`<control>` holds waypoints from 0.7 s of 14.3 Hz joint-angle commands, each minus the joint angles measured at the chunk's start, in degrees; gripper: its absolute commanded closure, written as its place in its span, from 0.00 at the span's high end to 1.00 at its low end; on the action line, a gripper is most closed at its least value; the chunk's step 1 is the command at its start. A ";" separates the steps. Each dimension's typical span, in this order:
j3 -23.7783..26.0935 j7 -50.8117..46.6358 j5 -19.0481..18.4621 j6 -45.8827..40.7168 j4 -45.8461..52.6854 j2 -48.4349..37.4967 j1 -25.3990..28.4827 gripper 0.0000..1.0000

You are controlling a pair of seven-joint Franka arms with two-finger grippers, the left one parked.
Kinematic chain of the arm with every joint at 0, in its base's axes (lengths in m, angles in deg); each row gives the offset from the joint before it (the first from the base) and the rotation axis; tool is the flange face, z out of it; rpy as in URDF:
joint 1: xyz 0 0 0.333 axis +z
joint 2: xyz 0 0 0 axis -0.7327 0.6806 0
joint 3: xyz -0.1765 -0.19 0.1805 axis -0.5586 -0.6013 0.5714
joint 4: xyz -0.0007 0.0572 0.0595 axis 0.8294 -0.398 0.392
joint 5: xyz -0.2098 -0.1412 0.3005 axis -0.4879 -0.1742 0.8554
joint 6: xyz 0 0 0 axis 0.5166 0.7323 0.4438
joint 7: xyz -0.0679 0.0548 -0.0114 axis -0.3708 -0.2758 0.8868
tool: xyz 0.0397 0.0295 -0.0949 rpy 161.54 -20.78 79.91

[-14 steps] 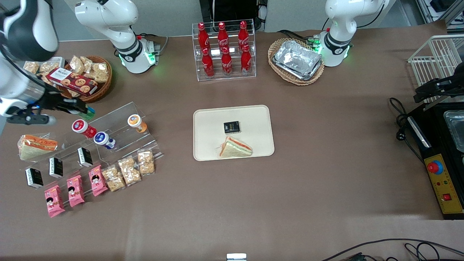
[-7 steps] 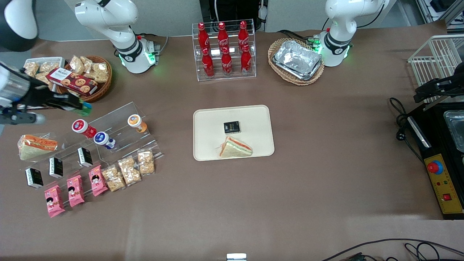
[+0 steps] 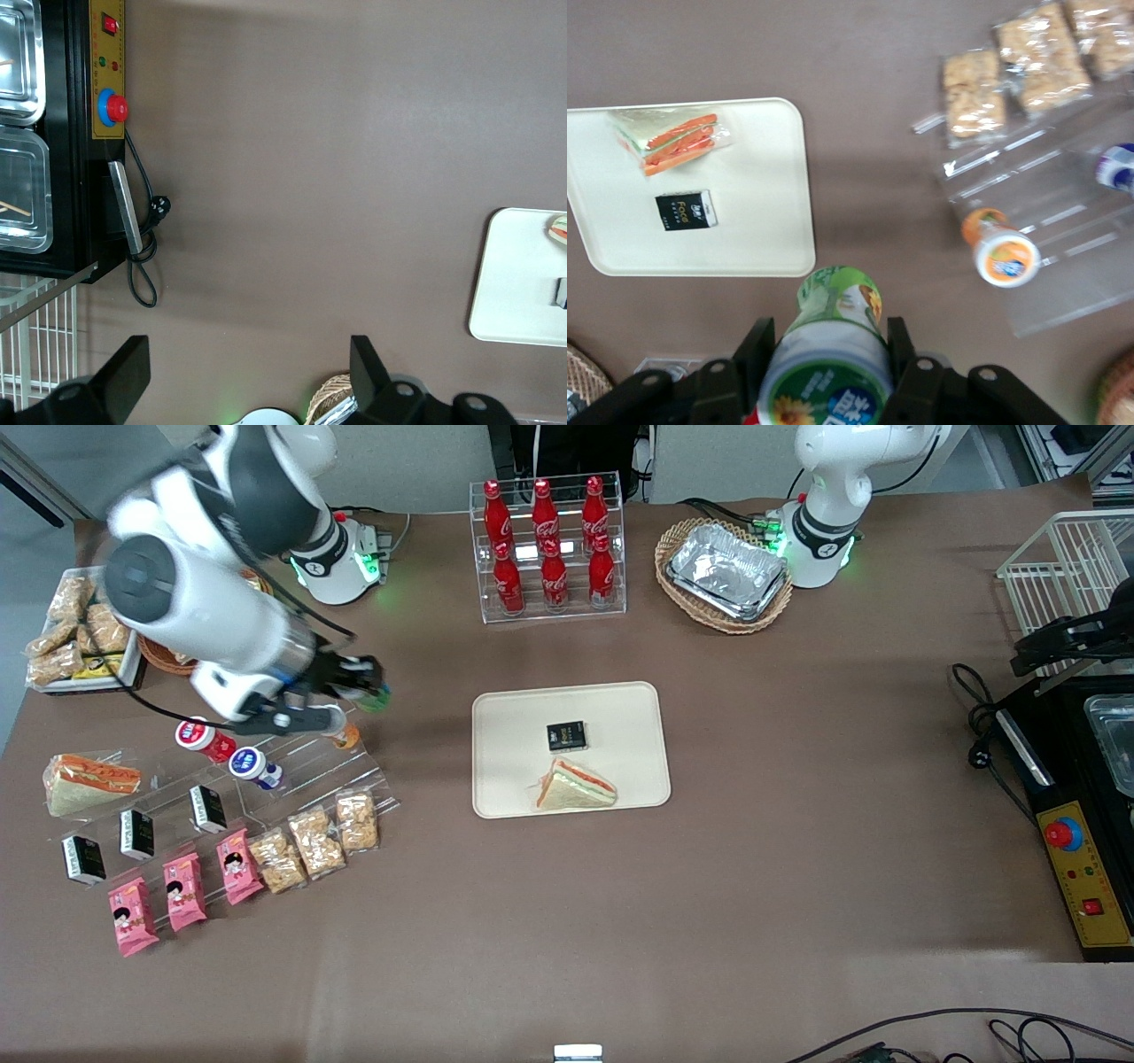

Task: Place green gum on tray
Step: 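Lift the green cup and carry it over the white tray, then lower the green cup onto the tray beside the black box and release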

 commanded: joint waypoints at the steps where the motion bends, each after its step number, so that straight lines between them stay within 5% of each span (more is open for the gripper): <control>1: -0.91 -1.60 1.61 12.59 -9.91 0.30 6.01 0.36; 10: -0.82 -10.21 1.70 38.27 -18.02 14.26 17.45 0.36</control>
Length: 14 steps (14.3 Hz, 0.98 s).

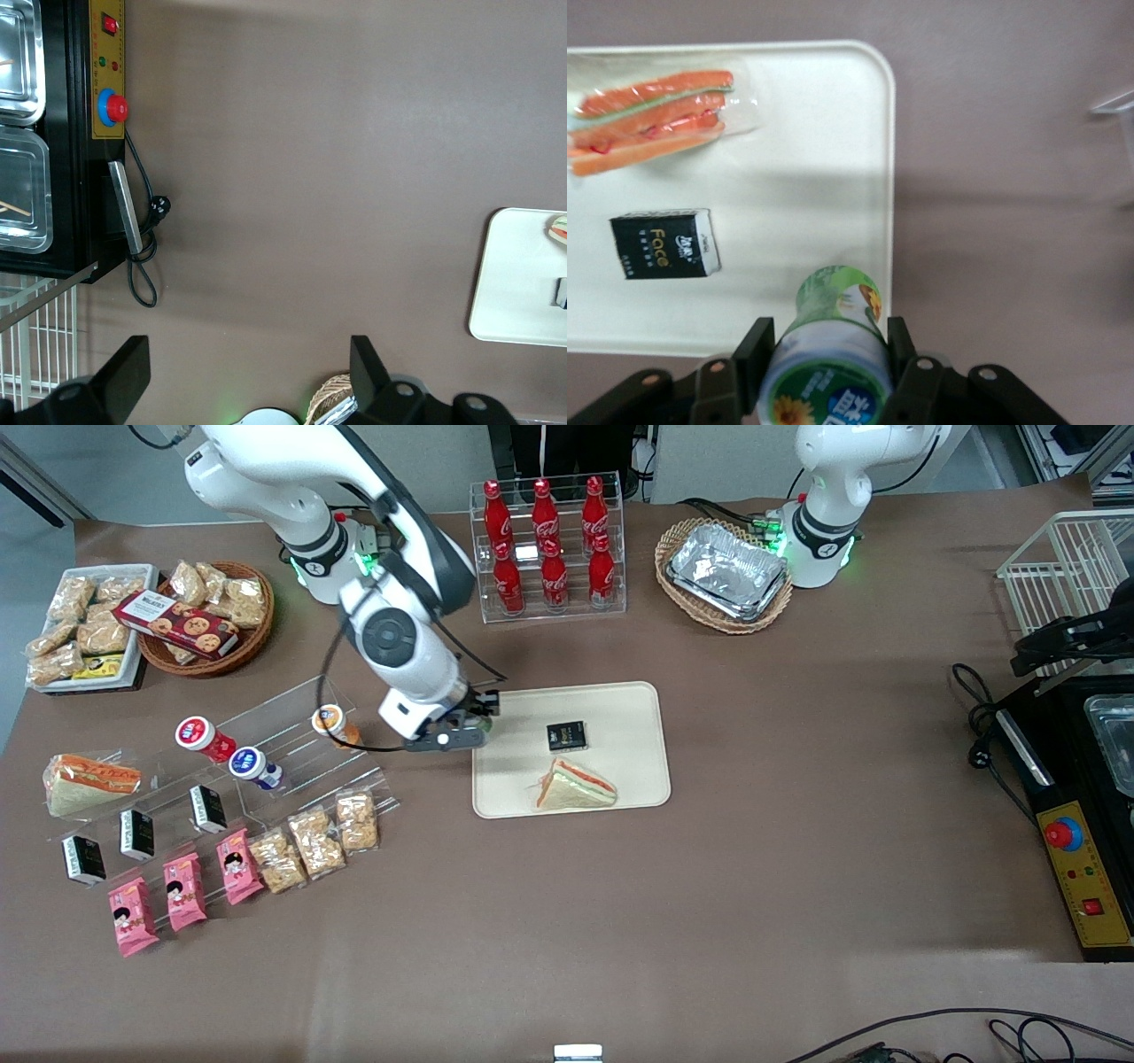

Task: Place green gum on tray
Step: 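Lower the green cup onto the tray beside the black box and release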

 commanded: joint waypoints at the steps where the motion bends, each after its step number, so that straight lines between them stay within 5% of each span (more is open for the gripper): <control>1: -0.68 -3.04 1.22 7.50 -1.28 4.49 3.62 0.36; 6: -0.68 -3.05 1.22 10.94 -1.20 7.66 3.72 0.39; 8: -0.68 -3.14 1.22 11.38 -1.20 8.01 3.72 0.59; 10: -0.68 -3.22 1.22 11.56 -1.11 8.10 3.63 0.70; 11: -0.68 -3.22 1.22 11.56 -1.11 8.19 3.55 0.98; 14: -0.86 -3.05 1.22 10.77 -0.85 7.06 2.76 0.99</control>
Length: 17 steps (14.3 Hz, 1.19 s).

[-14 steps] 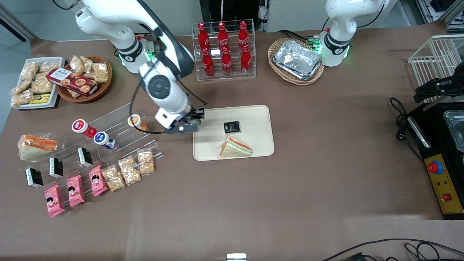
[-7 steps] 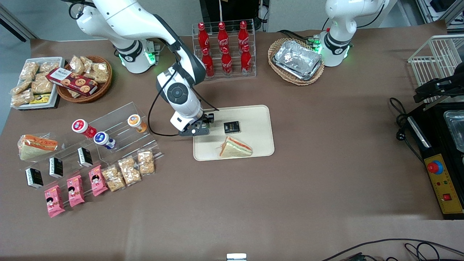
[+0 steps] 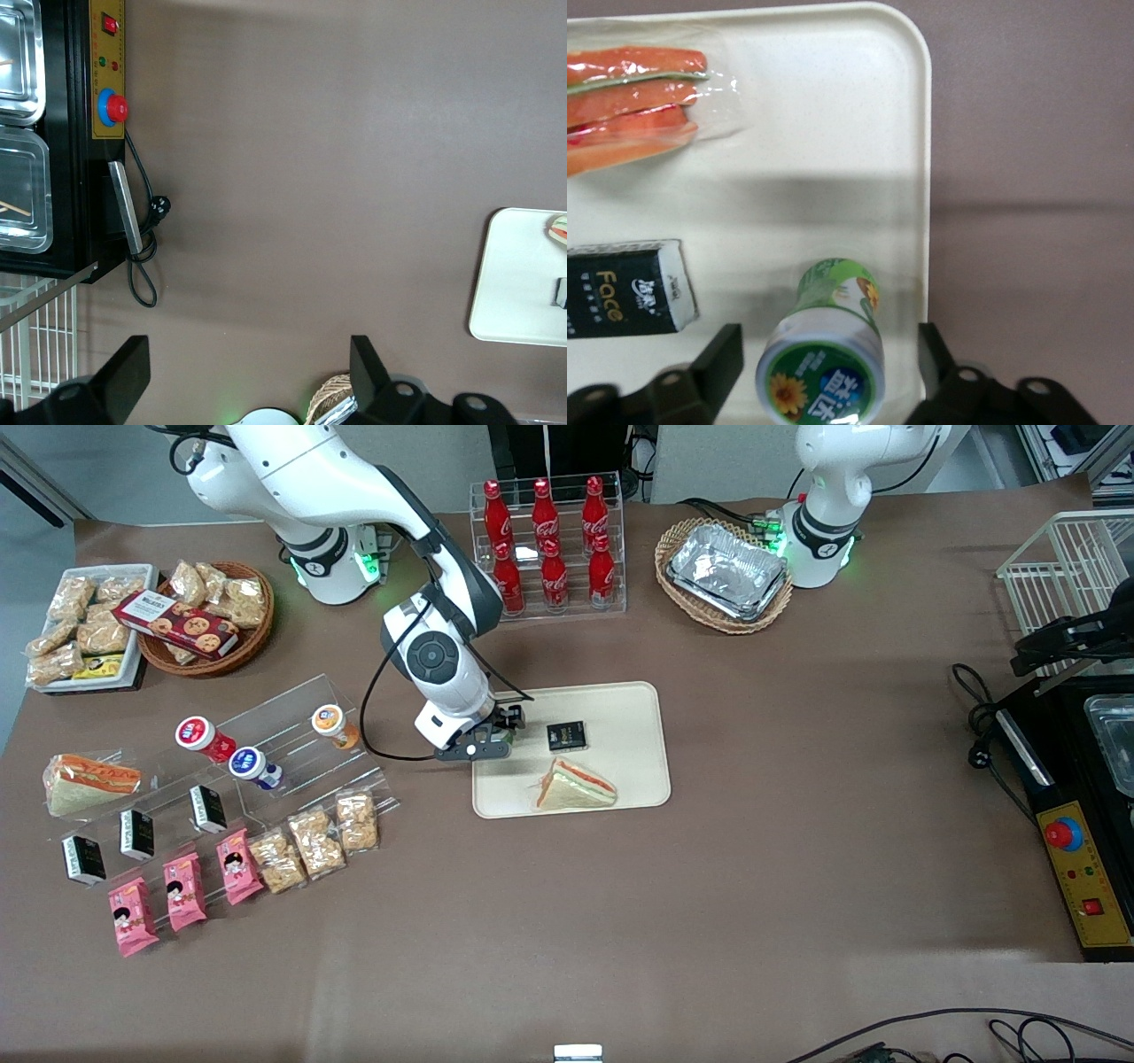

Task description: Place green gum on tray

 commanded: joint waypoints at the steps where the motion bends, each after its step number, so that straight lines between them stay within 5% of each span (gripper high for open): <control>1: -0.64 0.79 1.21 -0.64 0.37 -2.81 -1.57 0.99; 10: -1.26 16.95 -1.50 -27.96 5.28 -20.04 -23.97 1.00; 17: -1.26 20.40 -6.70 -49.41 27.85 -18.56 -34.44 1.00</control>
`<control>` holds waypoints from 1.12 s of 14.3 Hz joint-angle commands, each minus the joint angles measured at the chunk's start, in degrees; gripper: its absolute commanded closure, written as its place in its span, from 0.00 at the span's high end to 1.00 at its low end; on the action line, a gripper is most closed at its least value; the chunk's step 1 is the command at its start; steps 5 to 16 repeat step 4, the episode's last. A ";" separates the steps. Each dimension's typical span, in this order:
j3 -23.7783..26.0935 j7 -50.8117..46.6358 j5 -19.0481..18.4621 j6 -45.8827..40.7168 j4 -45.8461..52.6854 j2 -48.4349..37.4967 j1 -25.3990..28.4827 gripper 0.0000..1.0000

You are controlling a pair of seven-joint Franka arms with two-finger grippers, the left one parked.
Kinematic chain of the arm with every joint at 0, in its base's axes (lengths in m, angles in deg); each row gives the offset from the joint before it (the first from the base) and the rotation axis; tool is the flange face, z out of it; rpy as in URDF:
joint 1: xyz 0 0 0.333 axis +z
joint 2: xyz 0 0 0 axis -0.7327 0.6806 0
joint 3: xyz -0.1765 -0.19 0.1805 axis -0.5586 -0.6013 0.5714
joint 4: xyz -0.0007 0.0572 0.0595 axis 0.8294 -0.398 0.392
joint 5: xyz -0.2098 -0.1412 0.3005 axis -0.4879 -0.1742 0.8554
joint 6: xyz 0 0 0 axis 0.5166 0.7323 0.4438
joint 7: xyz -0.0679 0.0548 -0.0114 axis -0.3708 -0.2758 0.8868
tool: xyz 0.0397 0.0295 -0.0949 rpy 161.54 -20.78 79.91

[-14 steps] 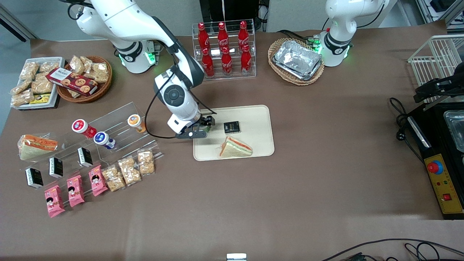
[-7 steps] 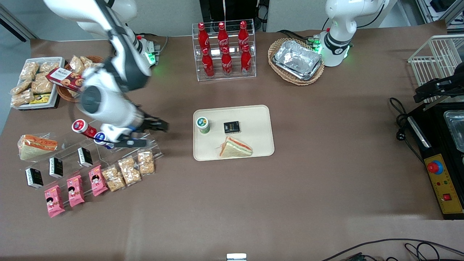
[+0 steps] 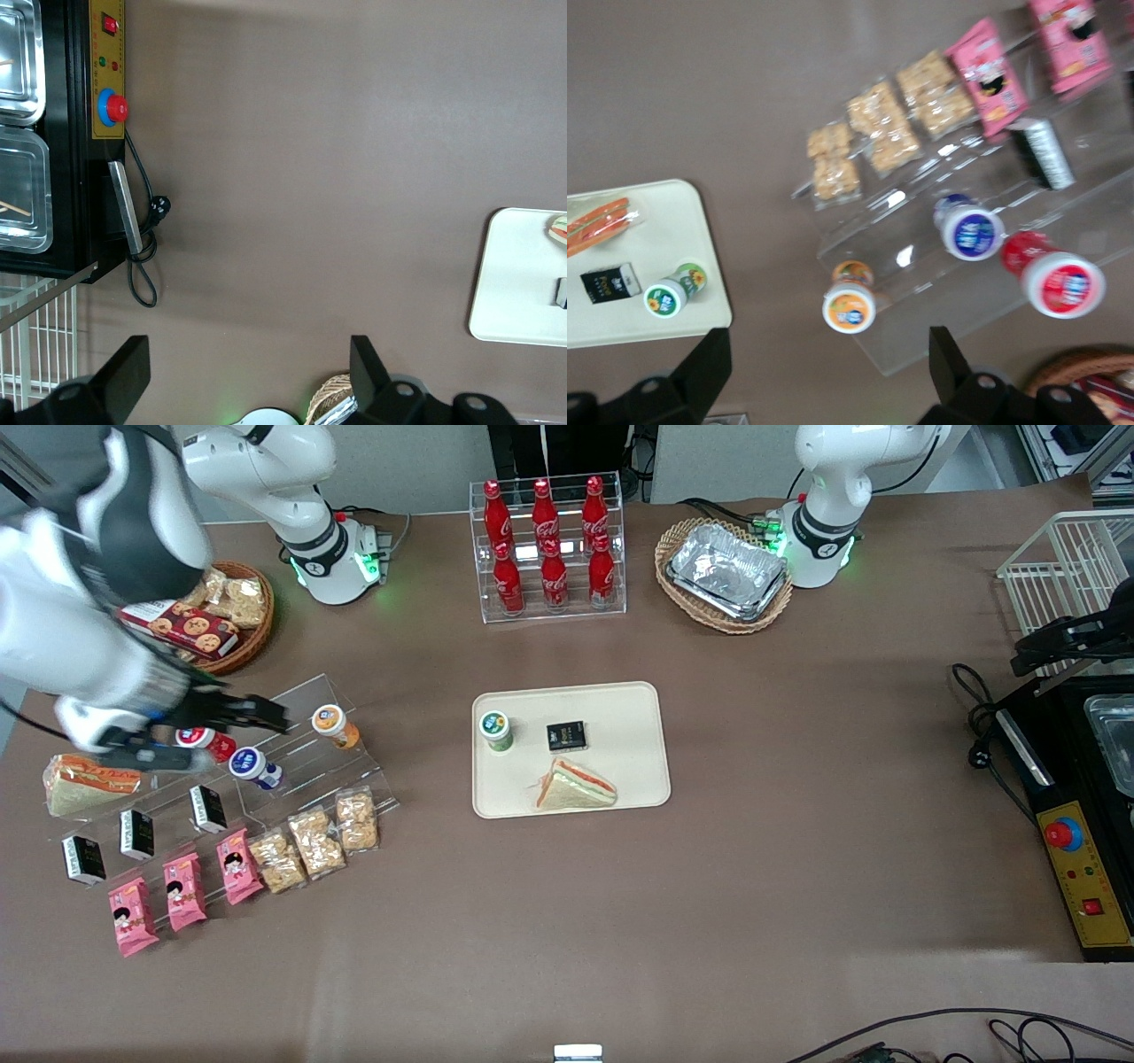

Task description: Place green gum on tray

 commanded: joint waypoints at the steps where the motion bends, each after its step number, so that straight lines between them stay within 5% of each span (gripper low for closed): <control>1: 0.61 0.63 -2.44 -8.44 11.24 2.85 -3.42 1.00; 16: 0.70 0.72 -2.53 -9.77 12.48 2.85 -5.71 1.00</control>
